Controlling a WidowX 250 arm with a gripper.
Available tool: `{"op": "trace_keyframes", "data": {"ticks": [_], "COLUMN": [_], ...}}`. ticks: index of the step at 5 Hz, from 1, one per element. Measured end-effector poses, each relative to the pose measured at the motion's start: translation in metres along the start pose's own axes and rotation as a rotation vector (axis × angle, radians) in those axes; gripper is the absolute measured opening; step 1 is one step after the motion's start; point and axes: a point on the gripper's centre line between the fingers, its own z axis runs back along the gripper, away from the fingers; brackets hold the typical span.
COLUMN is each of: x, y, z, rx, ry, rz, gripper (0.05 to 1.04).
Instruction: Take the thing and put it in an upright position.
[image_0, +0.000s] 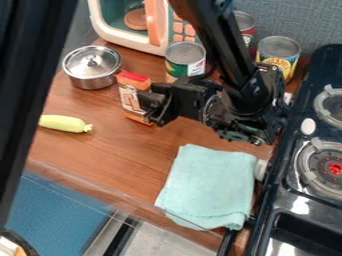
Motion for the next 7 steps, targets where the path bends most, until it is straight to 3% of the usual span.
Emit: {"op": "trace_keyframes", "data": {"ticks": [3, 4, 6, 7], "x": [-0.0088, -0.0088, -0.0088, -0.0082], "y": [-0.001, -0.0015, -0.0064, -0.0068], "z": [-0.0015, 0.0001, 0.0075, 0.0078], "rx": [0.004, 0.002, -0.025, -0.022], "ry": [-0.008, -0.009, -0.009, -0.009], "rz": [-0.033, -0.04, -0.061, -0.069], "gripper": [0.292, 0.354, 0.964, 1.01]}}
